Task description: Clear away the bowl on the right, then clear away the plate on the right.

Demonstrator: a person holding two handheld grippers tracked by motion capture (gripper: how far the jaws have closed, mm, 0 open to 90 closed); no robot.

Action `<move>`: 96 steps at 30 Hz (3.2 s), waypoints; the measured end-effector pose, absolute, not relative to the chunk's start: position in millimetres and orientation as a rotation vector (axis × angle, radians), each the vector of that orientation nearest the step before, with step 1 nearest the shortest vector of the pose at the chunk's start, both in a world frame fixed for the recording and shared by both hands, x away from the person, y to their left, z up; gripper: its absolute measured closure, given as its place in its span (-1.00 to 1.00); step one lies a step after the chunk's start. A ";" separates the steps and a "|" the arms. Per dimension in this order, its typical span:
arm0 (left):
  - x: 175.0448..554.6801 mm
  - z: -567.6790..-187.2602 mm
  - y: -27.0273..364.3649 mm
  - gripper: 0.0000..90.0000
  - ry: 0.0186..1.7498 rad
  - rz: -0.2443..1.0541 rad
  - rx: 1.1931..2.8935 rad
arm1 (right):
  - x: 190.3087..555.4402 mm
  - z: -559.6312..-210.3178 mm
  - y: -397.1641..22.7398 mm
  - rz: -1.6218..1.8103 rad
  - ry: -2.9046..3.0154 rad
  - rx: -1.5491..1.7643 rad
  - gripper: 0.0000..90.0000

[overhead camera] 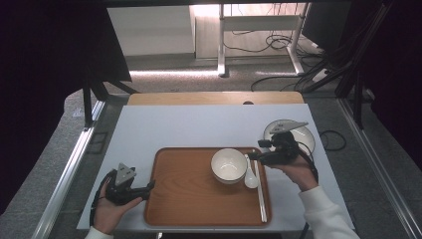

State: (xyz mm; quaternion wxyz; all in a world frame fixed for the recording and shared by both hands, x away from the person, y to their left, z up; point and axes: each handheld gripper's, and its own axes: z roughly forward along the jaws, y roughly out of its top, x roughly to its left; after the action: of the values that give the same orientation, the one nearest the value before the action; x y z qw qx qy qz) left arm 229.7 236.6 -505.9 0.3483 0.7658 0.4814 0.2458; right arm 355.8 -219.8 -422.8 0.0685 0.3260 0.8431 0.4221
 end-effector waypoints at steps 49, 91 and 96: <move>227.5 -504.4 235.5 -0.62 1.238 0.640 1.969 | 363.7 -423.9 -334.5 1.132 2.321 1.264 -0.28; 229.3 -506.1 236.0 -0.62 1.245 0.630 1.975 | 431.5 -449.1 -379.1 0.862 2.217 1.570 -0.20; 229.6 -506.6 236.3 -0.62 1.246 0.628 1.976 | 438.0 -454.6 -383.1 0.859 2.223 1.613 -0.14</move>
State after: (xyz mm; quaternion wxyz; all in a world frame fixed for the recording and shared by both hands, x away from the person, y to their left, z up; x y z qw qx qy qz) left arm 229.6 236.3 -506.6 0.3534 0.7641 0.4818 0.2430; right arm 438.0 -383.1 -454.6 0.1315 0.5556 0.7658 0.2959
